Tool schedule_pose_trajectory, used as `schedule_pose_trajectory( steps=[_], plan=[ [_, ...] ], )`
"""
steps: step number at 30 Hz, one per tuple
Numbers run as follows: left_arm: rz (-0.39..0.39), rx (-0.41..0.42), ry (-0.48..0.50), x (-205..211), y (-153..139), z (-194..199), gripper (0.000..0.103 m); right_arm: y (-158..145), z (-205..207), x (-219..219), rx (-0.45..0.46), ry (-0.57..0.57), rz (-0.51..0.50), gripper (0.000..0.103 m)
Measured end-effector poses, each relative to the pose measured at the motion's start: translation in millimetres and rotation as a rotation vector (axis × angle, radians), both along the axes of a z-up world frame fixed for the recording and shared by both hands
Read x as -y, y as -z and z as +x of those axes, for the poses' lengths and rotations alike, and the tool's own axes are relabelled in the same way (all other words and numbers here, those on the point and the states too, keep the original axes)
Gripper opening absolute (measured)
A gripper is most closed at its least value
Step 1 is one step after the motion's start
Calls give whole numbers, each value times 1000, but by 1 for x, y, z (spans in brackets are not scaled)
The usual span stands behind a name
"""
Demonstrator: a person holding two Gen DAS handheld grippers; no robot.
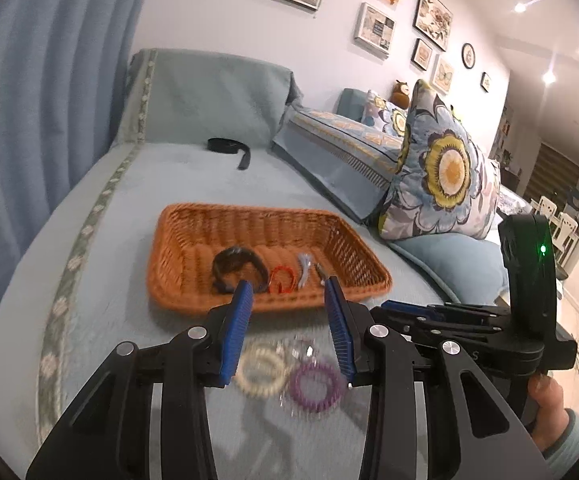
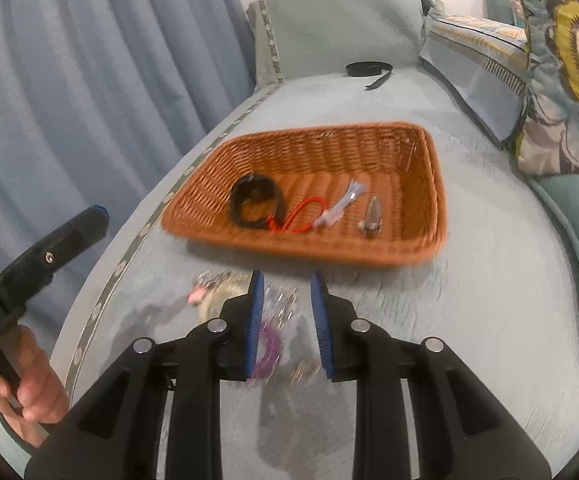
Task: Organize jewelry
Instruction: 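Grasp the pink star keychain with the left gripper while the right gripper grasps the purple coil bracelet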
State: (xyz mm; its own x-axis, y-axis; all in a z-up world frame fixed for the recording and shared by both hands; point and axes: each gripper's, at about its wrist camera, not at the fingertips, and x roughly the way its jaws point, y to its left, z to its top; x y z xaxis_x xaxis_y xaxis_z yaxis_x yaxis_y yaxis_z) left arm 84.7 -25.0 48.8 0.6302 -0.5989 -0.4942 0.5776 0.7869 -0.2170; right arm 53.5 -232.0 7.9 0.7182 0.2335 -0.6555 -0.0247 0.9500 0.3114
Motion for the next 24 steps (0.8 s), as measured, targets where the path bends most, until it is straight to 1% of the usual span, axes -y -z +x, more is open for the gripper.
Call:
schedule_pose_trajectory(
  steps=[2, 6, 10, 15, 17, 20, 24],
  plan=[
    [-9, -16, -16, -9, 6, -7, 36, 6, -6, -5, 1, -6, -4, 22],
    [-26, -69, -47, -27, 32, -9, 36, 24, -8, -18, -6, -27, -16, 22],
    [3, -156, -63, -32, 61, 8, 34, 39, -2, -28, -10, -40, -58, 22],
    [0, -243, -88, -37, 83, 35, 34, 50, 5, -33, -26, -52, -61, 22],
    [2, -265, -85, -37, 90, 45, 34, 51, 6, -36, -28, -55, -70, 22],
    [28, -281, -76, -31, 97, 54, 34, 55, 9, -41, -35, -60, -91, 22],
    [40, -308, -65, -27, 108, 65, 34, 62, 16, -46, -63, -64, -110, 22]
  ],
)
